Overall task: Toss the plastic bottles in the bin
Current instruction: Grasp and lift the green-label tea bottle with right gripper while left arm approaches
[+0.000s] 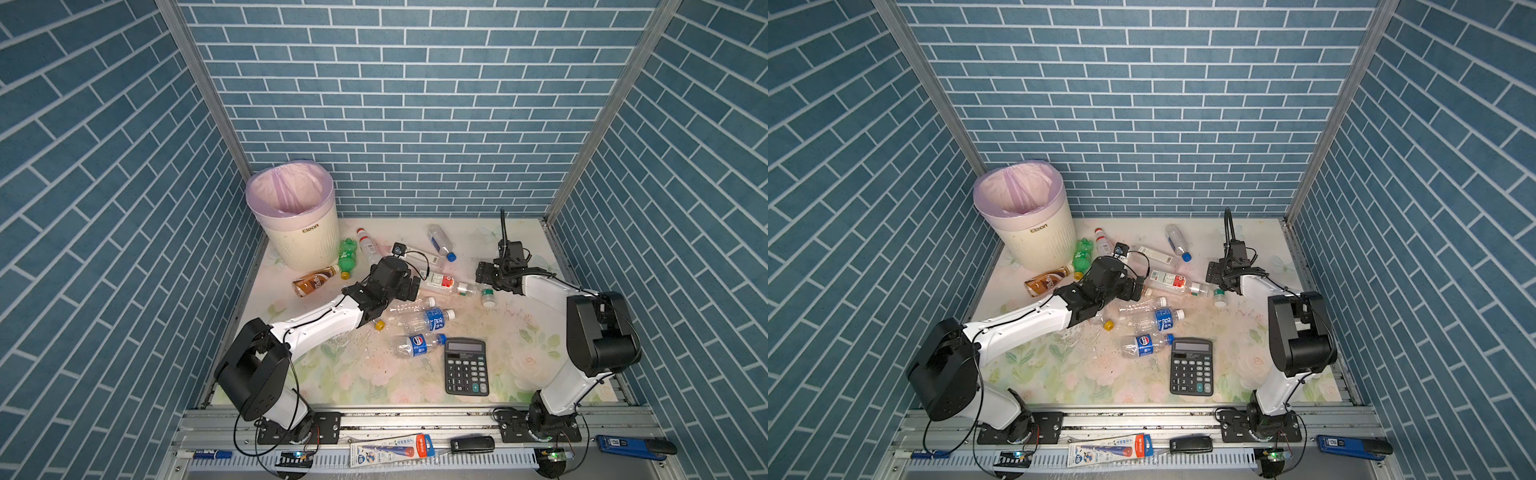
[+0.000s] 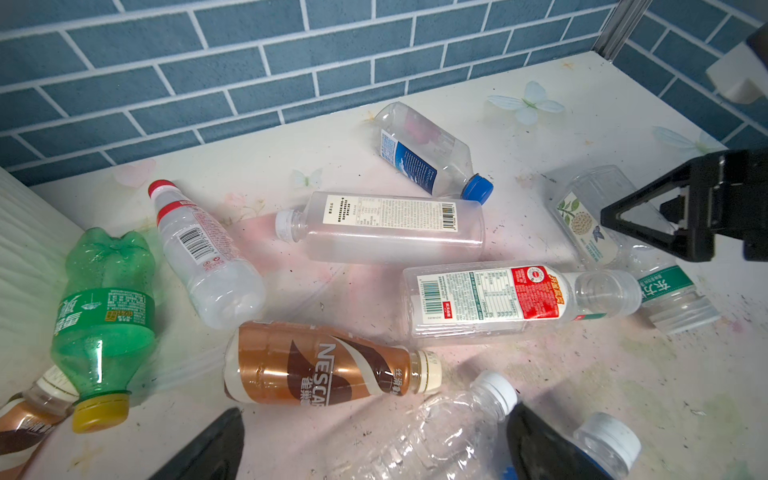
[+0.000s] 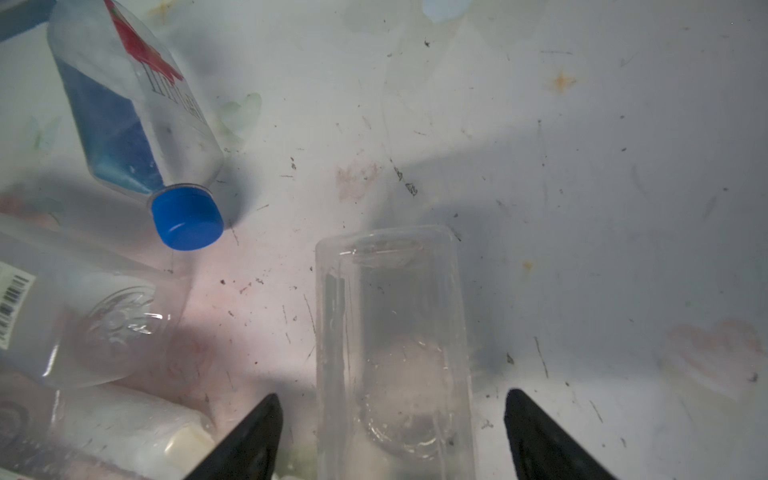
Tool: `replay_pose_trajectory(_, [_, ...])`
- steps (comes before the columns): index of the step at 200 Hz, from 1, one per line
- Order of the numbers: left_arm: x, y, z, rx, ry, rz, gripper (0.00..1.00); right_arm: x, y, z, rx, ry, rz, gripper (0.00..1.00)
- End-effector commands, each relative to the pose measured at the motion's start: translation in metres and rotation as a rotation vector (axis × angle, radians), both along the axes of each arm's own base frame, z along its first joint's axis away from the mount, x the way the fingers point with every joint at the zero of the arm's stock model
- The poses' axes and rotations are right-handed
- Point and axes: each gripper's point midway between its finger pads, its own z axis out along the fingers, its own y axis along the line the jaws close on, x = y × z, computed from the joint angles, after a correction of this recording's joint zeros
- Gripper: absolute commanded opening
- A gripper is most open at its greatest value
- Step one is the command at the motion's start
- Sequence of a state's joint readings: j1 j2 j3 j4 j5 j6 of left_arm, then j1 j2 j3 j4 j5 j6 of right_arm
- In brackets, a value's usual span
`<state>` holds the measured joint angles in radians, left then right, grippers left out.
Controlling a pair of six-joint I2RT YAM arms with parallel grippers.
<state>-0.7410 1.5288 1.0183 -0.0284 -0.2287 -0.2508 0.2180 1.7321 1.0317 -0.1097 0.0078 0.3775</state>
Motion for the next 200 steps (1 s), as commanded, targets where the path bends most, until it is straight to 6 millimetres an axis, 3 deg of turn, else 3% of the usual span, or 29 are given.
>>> replay_pose_trajectory(1, [0.0,-0.006,0.005,-0.028,0.019,0.006,0.99,0.005,-0.006,-0.001,-0.068,0.039,-0.017,0.8])
replay_pose_trajectory(39, [0.005,-0.007,0.006,-0.021,0.044,0.035,0.99,0.009,-0.006,-0.012,-0.085,0.095,-0.028,0.63])
replay_pose_trajectory(77, [0.009,-0.013,0.018,-0.072,0.068,0.064,0.99,0.014,-0.004,0.01,-0.075,0.092,-0.027,0.51])
replay_pose_trajectory(100, [0.011,-0.024,0.026,-0.137,0.099,0.059,0.99,0.019,0.003,0.042,-0.034,0.074,-0.017,0.5])
replay_pose_trajectory(120, [0.012,-0.041,0.036,-0.206,0.103,0.004,0.99,0.024,0.022,0.078,0.087,0.038,0.005,0.5])
replay_pose_trajectory(169, [0.006,-0.103,0.069,-0.45,0.139,-0.223,0.99,0.038,0.07,0.178,0.445,-0.092,0.049,0.48])
replay_pose_trajectory(200, [0.013,-0.124,0.079,-0.593,0.183,-0.233,0.99,0.041,0.082,0.218,0.55,-0.156,0.055,0.47])
